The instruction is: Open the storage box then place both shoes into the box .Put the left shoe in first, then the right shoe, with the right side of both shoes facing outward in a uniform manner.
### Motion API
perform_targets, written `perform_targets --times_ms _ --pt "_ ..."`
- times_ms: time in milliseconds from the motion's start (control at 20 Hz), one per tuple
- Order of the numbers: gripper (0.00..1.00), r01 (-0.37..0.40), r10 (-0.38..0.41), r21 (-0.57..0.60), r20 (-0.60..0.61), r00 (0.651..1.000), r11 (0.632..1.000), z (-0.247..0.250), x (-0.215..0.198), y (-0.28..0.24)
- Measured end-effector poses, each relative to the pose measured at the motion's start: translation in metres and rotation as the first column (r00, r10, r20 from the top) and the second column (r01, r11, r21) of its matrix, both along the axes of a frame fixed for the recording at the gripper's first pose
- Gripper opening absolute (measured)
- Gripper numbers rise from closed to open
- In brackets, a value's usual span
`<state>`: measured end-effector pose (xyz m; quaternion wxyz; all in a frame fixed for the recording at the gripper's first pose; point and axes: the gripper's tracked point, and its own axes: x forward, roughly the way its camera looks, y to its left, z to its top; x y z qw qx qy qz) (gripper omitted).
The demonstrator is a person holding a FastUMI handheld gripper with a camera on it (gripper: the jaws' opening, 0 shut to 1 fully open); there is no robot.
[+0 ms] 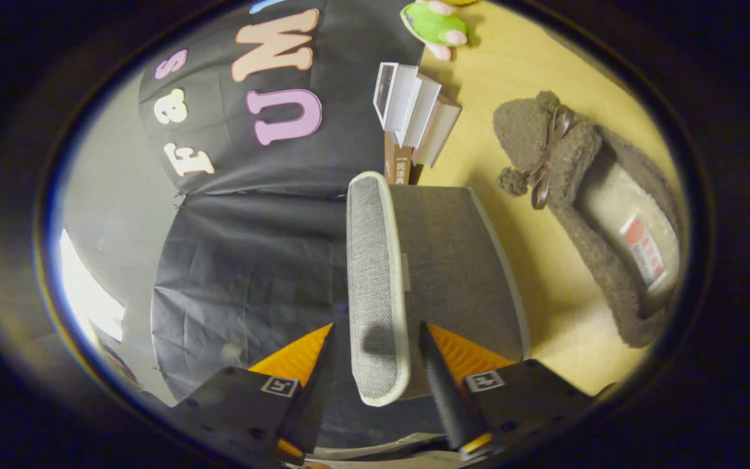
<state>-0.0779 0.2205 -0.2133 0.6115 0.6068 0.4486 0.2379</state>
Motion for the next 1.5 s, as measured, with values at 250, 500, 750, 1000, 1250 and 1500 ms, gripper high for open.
perform_targets --times_ms 250,500,750,1000,1250,1500 --pt "0.15 -0.022 0.024 -0.027 0.072 0.997 0.999 0.011 -0.001 -0.02" --pt "0.03 -0.025 0.027 -0.016 0.131 0.991 1.0 0.048 0.012 0.004" --pt "0.03 -0.071 0.074 -0.02 0.21 0.975 0.997 0.103 0.02 0.03" --pt "0.03 -0.112 0.125 -0.063 0.269 0.955 0.992 0.132 0.027 0.07" --pt "0.03 -0.166 0.183 -0.078 0.333 0.925 0.983 0.16 0.018 0.133" --pt "0.03 -0.204 0.249 -0.151 0.41 0.877 0.967 0.177 0.005 0.194"
